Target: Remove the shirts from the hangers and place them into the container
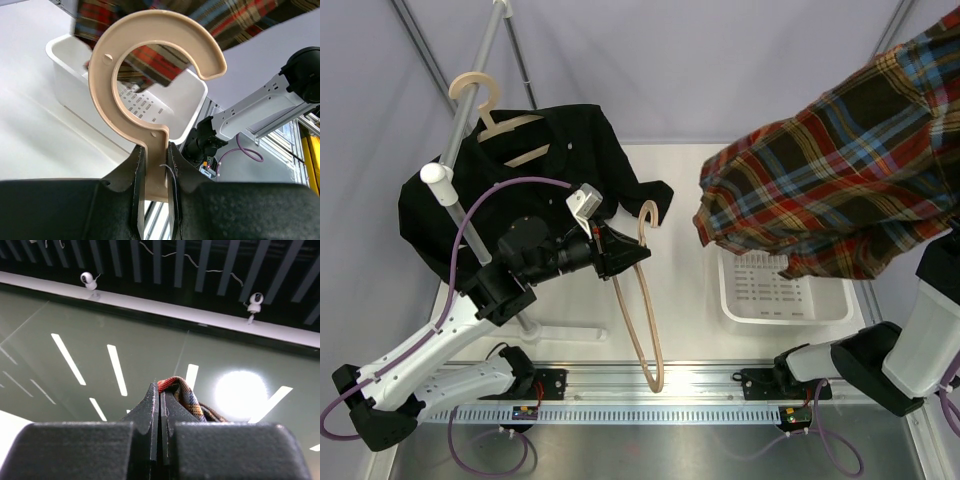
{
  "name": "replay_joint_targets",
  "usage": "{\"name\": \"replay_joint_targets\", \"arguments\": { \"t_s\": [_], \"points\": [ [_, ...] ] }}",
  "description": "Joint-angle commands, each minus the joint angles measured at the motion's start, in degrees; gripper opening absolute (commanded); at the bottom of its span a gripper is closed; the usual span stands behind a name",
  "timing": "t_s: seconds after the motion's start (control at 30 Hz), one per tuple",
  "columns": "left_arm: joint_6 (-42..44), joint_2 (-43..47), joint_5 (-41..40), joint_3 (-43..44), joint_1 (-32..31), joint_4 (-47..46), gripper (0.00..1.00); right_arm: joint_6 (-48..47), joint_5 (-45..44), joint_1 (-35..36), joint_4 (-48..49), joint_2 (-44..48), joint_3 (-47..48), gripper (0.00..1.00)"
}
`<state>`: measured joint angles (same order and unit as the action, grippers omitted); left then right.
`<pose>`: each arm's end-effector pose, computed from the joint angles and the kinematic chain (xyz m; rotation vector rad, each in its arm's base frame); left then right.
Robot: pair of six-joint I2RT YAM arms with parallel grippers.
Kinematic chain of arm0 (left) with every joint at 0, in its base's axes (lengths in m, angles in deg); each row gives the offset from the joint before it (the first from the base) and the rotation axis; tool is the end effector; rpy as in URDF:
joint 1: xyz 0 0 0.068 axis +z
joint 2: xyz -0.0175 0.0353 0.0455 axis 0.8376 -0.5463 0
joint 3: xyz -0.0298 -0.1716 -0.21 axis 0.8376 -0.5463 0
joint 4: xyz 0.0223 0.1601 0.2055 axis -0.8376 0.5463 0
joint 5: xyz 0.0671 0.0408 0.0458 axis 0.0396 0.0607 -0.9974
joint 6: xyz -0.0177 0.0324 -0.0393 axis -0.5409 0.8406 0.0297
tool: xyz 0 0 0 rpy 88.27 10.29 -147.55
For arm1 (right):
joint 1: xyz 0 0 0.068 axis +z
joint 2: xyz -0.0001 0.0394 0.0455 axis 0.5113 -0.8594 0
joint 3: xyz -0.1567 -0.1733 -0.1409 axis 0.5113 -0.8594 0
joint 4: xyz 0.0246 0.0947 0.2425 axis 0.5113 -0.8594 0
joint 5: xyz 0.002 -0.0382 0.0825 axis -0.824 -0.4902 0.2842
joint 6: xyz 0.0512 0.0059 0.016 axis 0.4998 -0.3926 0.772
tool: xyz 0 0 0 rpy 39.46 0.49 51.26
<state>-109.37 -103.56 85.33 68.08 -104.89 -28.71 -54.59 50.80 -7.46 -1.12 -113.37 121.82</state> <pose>0.1245 -0.1560 0.3959 0.6165 1.6583 -1.2423 0.0238 0.0200 0.7316 -0.2959 0.0329 -0.0753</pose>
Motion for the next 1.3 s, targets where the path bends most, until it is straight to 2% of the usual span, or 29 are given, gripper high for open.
{"name": "replay_joint_targets", "arguments": {
  "t_s": [0.0,0.4,0.7,0.87,1.27],
  "points": [
    [0.2,0.4,-0.1,0.4,-0.2,-1.3,0.00,-3.5,-2.7,0.3,1.2,1.4,-1.3,0.00],
    [-0.7,2.2,0.4,0.2,-0.2,-1.6,0.00,-9.2,-7.8,0.3,-2.5,5.7,-16.3,0.00],
    [0.1,3.1,-0.3,0.3,-0.2,0.3,0.00,-9.8,-8.4,0.3,-0.3,-1.0,-11.3,0.00],
    [1.9,3.1,-1.3,1.6,-0.2,3.3,0.00,-10.8,-8.5,0.2,0.4,-1.8,-8.9,0.00],
    [-0.3,2.4,0.6,0.3,-0.2,-0.1,0.00,-16.7,-12.6,0.2,-0.2,5.4,-18.4,0.00]
  ]
}}
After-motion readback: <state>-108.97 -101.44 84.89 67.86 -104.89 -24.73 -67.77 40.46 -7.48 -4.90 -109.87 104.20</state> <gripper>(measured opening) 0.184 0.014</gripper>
